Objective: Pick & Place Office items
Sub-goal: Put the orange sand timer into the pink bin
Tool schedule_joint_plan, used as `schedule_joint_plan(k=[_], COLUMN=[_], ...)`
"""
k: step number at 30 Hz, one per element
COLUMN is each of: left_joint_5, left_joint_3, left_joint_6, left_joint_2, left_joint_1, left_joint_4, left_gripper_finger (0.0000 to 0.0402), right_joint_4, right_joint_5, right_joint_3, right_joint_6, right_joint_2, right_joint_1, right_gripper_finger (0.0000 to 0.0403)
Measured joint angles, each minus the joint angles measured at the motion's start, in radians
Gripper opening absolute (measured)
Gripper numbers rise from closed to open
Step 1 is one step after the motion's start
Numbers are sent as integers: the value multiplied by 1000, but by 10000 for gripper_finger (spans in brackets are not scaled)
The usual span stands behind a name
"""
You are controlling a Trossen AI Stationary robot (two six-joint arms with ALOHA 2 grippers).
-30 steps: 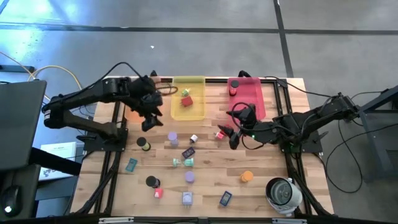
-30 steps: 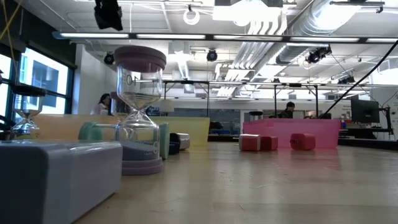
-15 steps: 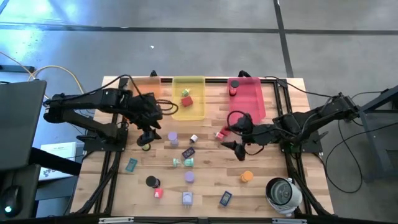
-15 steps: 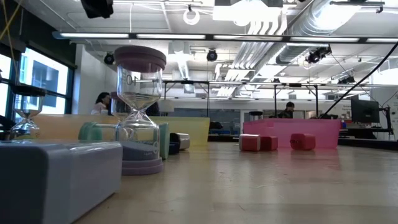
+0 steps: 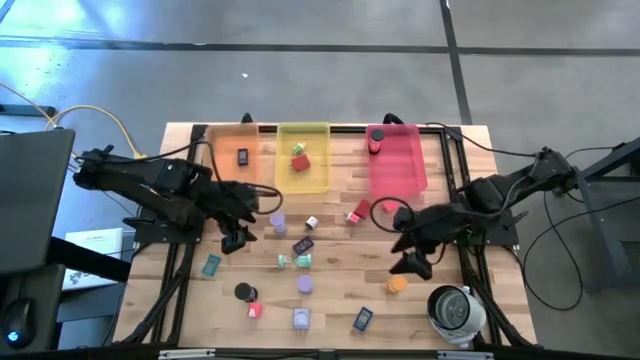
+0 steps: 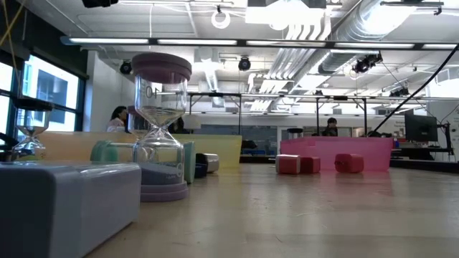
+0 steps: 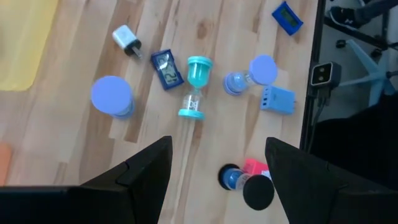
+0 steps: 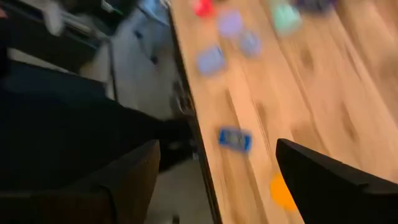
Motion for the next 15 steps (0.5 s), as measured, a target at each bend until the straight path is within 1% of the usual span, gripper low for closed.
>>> schedule_joint_plan(k=[4,6,9,11,15], left_joint_5=[-43,-73,-116,-129,-137], left_joint_3=[-1,-1,-1,-1,-1], left_joint_6=[-43,-58,-68,-71,-70], left_joint_2=[14,22,36,50,77], left_joint_1=[-53,-79,-113,-130,-148], left_joint_4=[6,9,22,25,29], left_gripper_finger=[250,250,250,250,250], right_joint_4=[-183,-251,-313,-325,-321], right_joint_5=[4,41,121,168,196], right_joint_3=[0,0,0,0,0], right_joint_6=[140,175,178,156,93], right_joint_2=[7,22,50,72,132], right_joint_1=[51,70,96,109,138], right_gripper_finger=[311,311,311,311,311])
